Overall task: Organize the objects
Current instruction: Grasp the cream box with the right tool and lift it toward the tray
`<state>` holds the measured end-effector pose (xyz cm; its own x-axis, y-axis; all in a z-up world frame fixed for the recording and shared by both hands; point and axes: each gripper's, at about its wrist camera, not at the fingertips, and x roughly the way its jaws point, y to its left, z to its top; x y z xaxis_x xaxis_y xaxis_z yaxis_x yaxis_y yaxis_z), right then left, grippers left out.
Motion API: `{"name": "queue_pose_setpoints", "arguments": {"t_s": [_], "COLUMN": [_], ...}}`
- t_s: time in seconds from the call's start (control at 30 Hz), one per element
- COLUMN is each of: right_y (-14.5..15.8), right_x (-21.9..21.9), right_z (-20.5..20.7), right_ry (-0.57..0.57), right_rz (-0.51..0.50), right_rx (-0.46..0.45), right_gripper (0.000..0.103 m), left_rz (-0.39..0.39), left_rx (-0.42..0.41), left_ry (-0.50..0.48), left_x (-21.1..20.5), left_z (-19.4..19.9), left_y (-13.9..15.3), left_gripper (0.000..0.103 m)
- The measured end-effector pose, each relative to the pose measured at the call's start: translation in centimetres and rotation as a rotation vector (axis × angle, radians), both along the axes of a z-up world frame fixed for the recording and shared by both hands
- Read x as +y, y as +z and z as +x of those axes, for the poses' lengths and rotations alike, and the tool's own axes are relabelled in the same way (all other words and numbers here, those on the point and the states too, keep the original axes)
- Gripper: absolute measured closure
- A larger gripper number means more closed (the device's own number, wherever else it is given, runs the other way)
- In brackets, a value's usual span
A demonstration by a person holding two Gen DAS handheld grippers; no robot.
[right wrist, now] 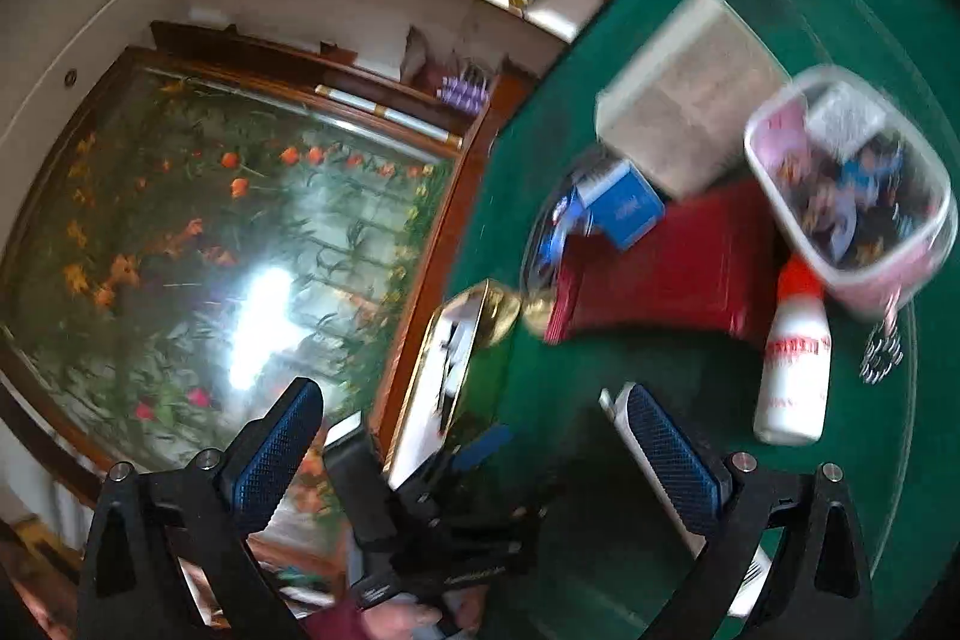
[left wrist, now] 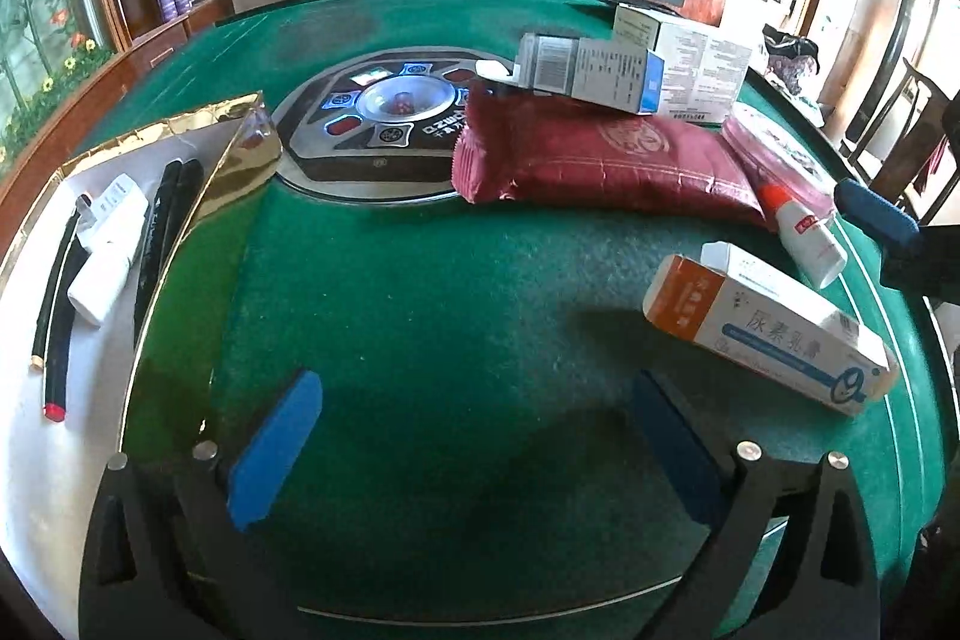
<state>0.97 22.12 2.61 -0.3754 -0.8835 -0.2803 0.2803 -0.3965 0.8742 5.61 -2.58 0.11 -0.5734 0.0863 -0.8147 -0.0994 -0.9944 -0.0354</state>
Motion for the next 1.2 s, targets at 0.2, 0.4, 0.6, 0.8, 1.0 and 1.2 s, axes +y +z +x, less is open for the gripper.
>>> {"name": "queue_pose_setpoints", "arguments": {"t_s": [0.2,0.4,0.6,0.8,1.0,1.2], "right_y": [-1.8,-1.2,-1.5,-0.7,0.1,-2.5], "right_x": [0.9,0.3,-1.3,-0.8,0.4,-1.0], "right_z": [-0.3,-0.5,-0.7,0.9,3.8,2.6], "right_ry": [-0.116,-0.109,-0.065,-0.144,-0.194,-0.122], "right_rz": [0.072,0.142,0.183,0.292,0.400,0.299], "right_rx": [-0.083,-0.057,-0.046,-0.005,0.002,-0.125], "right_gripper": [0.000,0.000,0.000,0.000,0.000,0.000], "left_rz": [-0.011,-0.036,-0.037,-0.036,-0.036,-0.027], "left_rx": [-0.002,-0.007,-0.006,-0.007,-0.007,-0.010], "left_ry": [-0.003,-0.005,-0.003,-0.003,-0.003,-0.019], "left_x": [0.1,0.4,0.4,0.4,0.4,0.2], "left_z": [0.0,0.0,0.0,0.0,0.0,0.1], "left_y": [0.0,-0.1,-0.1,-0.1,-0.1,-0.1], "left_gripper": [0.001,0.000,0.000,0.000,0.000,0.000]}}
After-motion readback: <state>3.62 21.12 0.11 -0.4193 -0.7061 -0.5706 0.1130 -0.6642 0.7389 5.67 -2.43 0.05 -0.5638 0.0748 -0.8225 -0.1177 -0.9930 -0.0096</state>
